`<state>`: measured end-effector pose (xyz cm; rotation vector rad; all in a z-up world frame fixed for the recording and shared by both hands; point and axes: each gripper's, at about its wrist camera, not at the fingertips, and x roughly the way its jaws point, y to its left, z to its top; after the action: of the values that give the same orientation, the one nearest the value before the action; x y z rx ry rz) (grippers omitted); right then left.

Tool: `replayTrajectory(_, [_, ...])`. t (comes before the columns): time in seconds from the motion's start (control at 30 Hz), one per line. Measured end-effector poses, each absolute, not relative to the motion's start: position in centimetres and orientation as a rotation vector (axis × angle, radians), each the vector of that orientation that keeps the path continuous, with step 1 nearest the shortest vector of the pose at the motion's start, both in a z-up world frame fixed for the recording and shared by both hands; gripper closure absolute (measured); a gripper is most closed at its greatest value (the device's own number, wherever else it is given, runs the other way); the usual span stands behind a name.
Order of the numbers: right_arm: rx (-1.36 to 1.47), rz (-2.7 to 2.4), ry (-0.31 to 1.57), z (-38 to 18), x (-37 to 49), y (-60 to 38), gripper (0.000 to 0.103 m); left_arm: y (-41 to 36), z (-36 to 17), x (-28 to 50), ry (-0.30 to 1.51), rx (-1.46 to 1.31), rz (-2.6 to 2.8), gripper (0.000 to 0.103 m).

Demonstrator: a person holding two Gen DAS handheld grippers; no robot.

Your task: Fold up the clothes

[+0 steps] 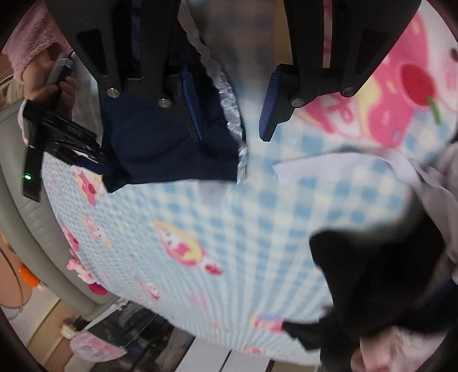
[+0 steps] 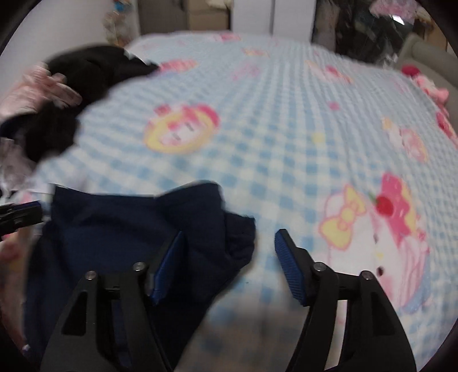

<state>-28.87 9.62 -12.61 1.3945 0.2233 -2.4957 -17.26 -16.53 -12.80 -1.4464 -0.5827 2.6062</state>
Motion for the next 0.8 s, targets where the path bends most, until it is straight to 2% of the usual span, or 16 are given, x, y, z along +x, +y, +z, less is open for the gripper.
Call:
replayTrajectory(0.07, [1.417,-2.51,0.085,-13.1,-29.2,11.4,0.067,-16.0,-13.2,-18.0,-0.553,-1.447,2.604,0.073])
replayTrajectory(0.13, [1.401,-2.562,0.002,-12.9,-28.9,13.0,0.086,-15.5,-13.1,-18.7,-0.505,-1.44,2.62,0.073])
replayTrajectory(0.23, [1.388,-2.613,-0.013,-12.5,-28.8,14.5,0.086,-15.4,-13.0,-19.0,-0.491,-1.44,2.647,0.072])
replayTrajectory(0.3, [1.428,-2.652,-0.046,-12.2,-29.3,15.9,0.078,-15.4,-12.9,-19.1,-0.485,-1.441,2.664,0.071])
replayTrajectory(0.33, [1.463,-2.643,-0.095,-12.2,-29.8,16.7,0.069,-15.4,-12.8,-19.0,-0.479,-1.44,2.667,0.071])
replayTrajectory(0.37, [1.48,-2.601,-0.179,-12.3,-30.1,17.3,0.064,-15.4,-12.7,-18.8,-0.471,-1.439,2.67,0.071])
replayTrajectory(0.43, [1.438,-2.549,-0.268,-11.5,-29.5,17.6,0.058,-15.4,-12.1,-18.3,-0.455,-1.422,2.69,0.071])
replayTrajectory(0.47, [1.408,-2.553,-0.254,-11.0,-28.9,17.3,0.055,-15.3,-11.7,-18.1,-0.453,-1.41,2.7,0.071])
replayTrajectory(0.63, [1.313,-2.565,-0.146,-8.7,-23.8,14.6,0.055,-14.2,-10.0,-15.1,-0.447,-1.424,2.735,0.063])
replayTrajectory(0.8, [1.333,-2.449,-0.14,-9.5,-16.6,12.9,0.053,-13.2,-10.0,-10.4,-0.659,-1.405,2.615,0.06])
